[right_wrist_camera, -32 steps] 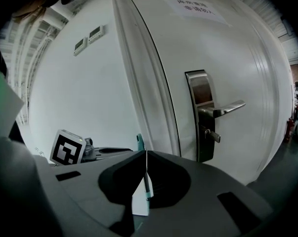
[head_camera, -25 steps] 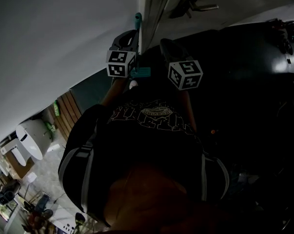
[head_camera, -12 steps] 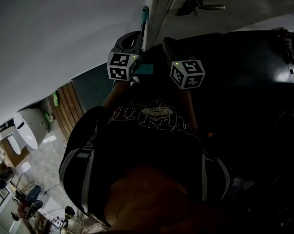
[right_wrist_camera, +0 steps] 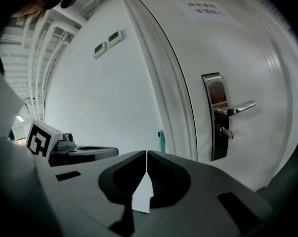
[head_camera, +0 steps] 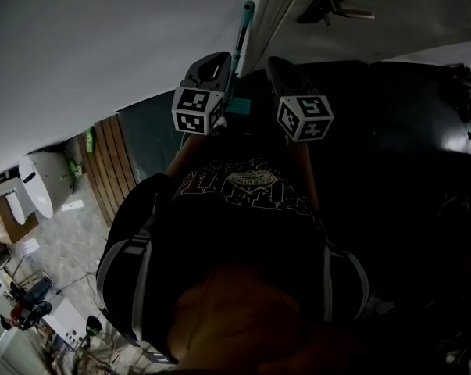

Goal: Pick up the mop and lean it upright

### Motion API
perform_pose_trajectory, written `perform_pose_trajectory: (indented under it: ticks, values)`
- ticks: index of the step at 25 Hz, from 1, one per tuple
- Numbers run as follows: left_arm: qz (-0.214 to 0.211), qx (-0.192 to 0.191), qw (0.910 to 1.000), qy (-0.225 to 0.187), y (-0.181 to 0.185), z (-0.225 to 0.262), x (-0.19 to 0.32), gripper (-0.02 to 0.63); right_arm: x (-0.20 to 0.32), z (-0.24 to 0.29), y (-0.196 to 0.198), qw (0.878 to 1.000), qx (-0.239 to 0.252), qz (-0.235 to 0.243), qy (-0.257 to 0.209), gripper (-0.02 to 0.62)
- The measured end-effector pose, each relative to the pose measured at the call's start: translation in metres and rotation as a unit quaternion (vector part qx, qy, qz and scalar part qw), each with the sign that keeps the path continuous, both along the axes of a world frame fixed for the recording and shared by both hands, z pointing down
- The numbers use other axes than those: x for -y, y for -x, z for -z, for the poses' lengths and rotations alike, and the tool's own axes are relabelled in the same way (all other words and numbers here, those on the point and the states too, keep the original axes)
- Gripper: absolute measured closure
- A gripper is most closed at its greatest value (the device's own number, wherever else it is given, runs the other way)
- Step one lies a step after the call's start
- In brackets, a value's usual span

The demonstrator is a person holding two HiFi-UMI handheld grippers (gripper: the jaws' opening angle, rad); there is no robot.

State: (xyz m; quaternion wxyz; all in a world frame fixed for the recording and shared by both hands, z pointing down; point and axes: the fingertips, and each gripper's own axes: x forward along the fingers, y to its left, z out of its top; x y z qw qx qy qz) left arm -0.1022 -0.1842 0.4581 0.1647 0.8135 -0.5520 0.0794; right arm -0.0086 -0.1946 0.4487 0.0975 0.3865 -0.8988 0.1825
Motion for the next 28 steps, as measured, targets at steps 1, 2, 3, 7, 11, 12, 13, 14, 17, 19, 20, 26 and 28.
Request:
perform_pose_trajectory:
  ticks: [1,2,3,7,11,12,13,14,17,19,20,26,28]
  values:
    - [0.004,0.001,1.0000,-0.001,0.002,0.001,-0.003,0.558,-0.001,0.000,0.001,1.000,0.001,0.003,-0.001,0.575]
    - [0.009,0.001,1.0000,-0.003,0.003,0.001,-0.006,0.558,-0.002,0.000,0.002,1.000,0.001,0.007,-0.001,0.575]
    - [0.013,0.001,0.9999,-0.005,0.004,0.003,-0.009,0.558,-0.004,0.001,0.003,1.000,0.002,0.010,-0.002,0.575]
    - [0.028,-0.001,0.9996,-0.003,0.009,0.005,-0.022,0.558,-0.010,0.003,0.009,1.000,0.005,0.025,-0.004,0.575]
    - [0.042,-0.002,0.9991,-0.003,0.012,0.006,-0.032,0.558,-0.016,0.002,0.014,0.999,0.005,0.042,-0.005,0.575]
    - [0.046,-0.002,0.9990,-0.003,0.012,0.007,-0.034,0.558,-0.017,0.001,0.015,0.999,0.005,0.046,-0.005,0.575]
    - [0.048,-0.002,0.9988,-0.004,0.013,0.008,-0.037,0.558,-0.018,0.001,0.016,0.999,0.004,0.050,-0.005,0.575]
    - [0.051,-0.003,0.9987,-0.004,0.013,0.008,-0.040,0.558,-0.020,0.000,0.018,0.999,0.003,0.054,-0.005,0.575]
    - [0.060,-0.005,0.9982,-0.006,0.015,0.010,-0.047,0.558,-0.023,-0.003,0.021,0.998,0.001,0.063,-0.001,0.575]
    - [0.066,-0.007,0.9978,-0.006,0.016,0.010,-0.052,0.558,-0.025,-0.004,0.022,0.998,0.001,0.068,0.002,0.575]
    - [0.069,-0.007,0.9976,-0.006,0.017,0.011,-0.055,0.558,-0.026,-0.005,0.023,0.998,0.001,0.070,0.003,0.575]
    - [0.081,-0.010,0.9966,-0.005,0.019,0.012,-0.066,0.558,-0.032,-0.007,0.025,0.997,-0.001,0.082,0.007,0.575]
    - [0.083,-0.012,0.9965,-0.004,0.018,0.012,-0.068,0.558,-0.034,-0.008,0.024,0.996,-0.005,0.086,0.009,0.575]
